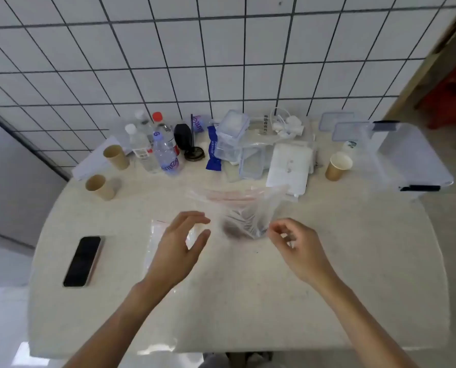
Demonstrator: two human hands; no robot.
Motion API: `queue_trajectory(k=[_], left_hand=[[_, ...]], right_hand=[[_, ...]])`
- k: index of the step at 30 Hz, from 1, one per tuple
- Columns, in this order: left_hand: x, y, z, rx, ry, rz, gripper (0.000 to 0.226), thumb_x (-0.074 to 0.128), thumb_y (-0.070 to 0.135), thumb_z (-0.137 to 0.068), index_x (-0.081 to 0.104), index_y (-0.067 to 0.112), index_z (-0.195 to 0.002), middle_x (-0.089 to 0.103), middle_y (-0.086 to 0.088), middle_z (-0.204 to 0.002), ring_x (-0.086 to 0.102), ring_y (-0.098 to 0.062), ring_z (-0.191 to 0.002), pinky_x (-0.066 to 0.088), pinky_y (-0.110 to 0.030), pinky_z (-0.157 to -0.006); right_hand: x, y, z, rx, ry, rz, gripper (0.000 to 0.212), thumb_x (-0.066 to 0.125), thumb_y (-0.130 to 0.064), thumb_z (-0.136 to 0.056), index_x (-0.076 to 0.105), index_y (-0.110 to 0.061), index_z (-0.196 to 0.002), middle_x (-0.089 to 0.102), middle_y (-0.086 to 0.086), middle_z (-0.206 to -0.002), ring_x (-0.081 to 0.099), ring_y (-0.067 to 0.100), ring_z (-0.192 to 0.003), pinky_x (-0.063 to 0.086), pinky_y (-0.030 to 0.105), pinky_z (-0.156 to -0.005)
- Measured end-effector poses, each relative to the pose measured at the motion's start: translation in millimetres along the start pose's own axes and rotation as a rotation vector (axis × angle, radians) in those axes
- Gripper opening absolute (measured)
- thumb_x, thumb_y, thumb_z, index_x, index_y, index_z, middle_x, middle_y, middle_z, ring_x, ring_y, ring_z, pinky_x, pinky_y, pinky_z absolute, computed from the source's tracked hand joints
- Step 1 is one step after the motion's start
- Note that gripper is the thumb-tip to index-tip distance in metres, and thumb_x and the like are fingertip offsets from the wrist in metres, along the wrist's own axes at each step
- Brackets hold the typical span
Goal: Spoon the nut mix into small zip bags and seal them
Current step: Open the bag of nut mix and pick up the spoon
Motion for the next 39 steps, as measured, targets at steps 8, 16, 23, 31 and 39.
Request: queue_trajectory(k=[8,16,23,31,39], left_hand=[[6.0,-24.9,-76.9,-0.224,0.251,-0.044,0.076,0.074,0.051,-0.09,0.037,0.016,-0.147,0.033,-0.005,-0.157,0.038,-0.022,-0.144,0.036,-0.04,-0.112],[53.4,-100.7,-54.4,-0.304,0.253,-0.038,0.061,0.08,0.041,-0.086,0.052,0.021,-0.136,0.059,0.005,-0.13,0.057,-0.017,-0.113,0.05,-0.035,-0.094],[63.8,-118.6,-33.6,-0.154,0.498,0.151,0.021,0.071,0.032,-0.096,0.058,0.034,-0.113,0.069,0.004,-0.104,0.065,0.003,-0.085,0.053,-0.014,-0.063],[67.8,-125.0,4.9,0.072,0.473,0.363,0.005,0.066,0.021,-0.101,0.066,0.025,-0.104,0.069,0.002,-0.087,0.074,-0.016,-0.077,0.063,-0.031,-0.064],[84.9,-104.8,62.2,-0.192,0.29,1.009,0.017,0.062,0.02,-0.103,0.069,0.005,-0.106,0.075,-0.008,-0.094,0.075,-0.026,-0.104,0.06,-0.042,-0.092]], right_hand=[[-8.1,-24.1,-83.0,-0.119,0.231,0.282,0.067,0.083,-0.059,-0.077,0.062,-0.018,-0.125,0.058,-0.004,-0.128,0.055,0.018,-0.122,0.045,0.03,-0.099],[18.4,71.5,-89.9,0.047,0.154,0.265,0.057,0.081,-0.031,-0.085,0.057,-0.017,-0.135,0.06,-0.001,-0.132,0.056,0.014,-0.12,0.043,0.025,-0.096],[36.7,107.3,-77.8,-0.115,0.331,0.129,0.021,0.083,-0.024,-0.085,0.072,-0.018,-0.101,0.067,-0.017,-0.094,0.059,-0.003,-0.084,0.039,-0.001,-0.071],[41.7,120.4,-30.2,-0.271,0.35,-0.374,0.013,0.072,-0.026,-0.096,0.077,-0.017,-0.088,0.074,0.005,-0.08,0.072,0.013,-0.069,0.051,0.022,-0.054],[39.6,126.7,35.6,0.069,0.24,-0.643,0.02,0.073,-0.033,-0.094,0.08,-0.017,-0.084,0.079,0.002,-0.085,0.073,0.015,-0.076,0.055,0.032,-0.066]])
Point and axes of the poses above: each hand's wrist, its own z-axis away from the middle knuckle, its own x-axis out of the palm, y = z × x, the point moved 7 cm from there along -z, towards the middle knuckle
